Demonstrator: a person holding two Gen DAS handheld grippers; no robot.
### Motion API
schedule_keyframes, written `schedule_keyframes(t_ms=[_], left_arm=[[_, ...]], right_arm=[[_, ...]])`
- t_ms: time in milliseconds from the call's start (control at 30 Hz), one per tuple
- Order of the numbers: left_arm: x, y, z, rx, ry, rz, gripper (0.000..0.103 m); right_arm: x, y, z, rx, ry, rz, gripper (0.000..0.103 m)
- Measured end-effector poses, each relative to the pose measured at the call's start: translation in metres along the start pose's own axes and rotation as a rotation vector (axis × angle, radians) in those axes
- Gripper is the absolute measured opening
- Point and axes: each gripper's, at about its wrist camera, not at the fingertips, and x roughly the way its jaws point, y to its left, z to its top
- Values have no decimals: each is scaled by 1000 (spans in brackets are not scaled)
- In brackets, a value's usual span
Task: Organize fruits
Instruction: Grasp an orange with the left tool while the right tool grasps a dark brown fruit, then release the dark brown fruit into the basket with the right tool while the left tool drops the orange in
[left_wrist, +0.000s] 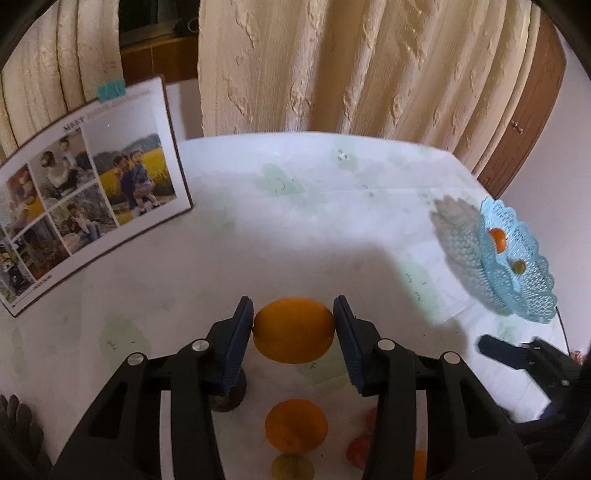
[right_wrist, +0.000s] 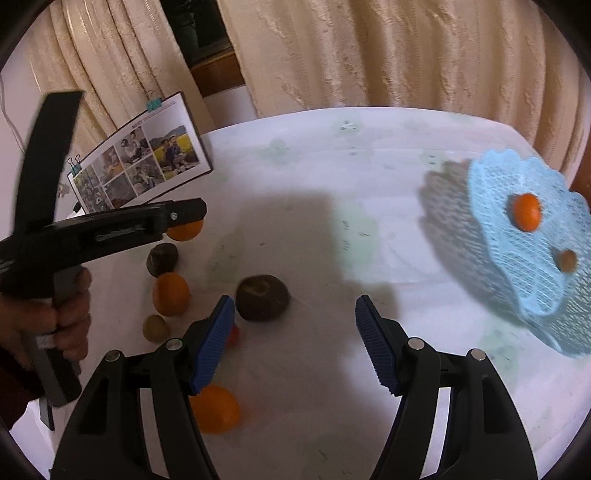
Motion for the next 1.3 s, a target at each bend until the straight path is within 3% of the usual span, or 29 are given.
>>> schedule_keyframes(t_ms=[233, 500, 600, 867, 1300], left_arm=[[-25, 4, -1, -27, -29, 7, 46], [-38, 6, -8, -55, -33, 27, 46], [-39, 5, -9, -62, -30, 32, 46], [-42, -13, -1, -44, -49, 17, 46], [-37, -80, 5, 7, -52, -27, 46]], right_arm=[[34, 16, 13, -23, 18, 22, 68], [59, 25, 7, -65, 64, 11, 43], [56, 25, 5, -66, 61, 20, 43], [12, -2, 14, -6, -43, -5, 43], [-61, -103, 6, 130, -193, -189, 43]])
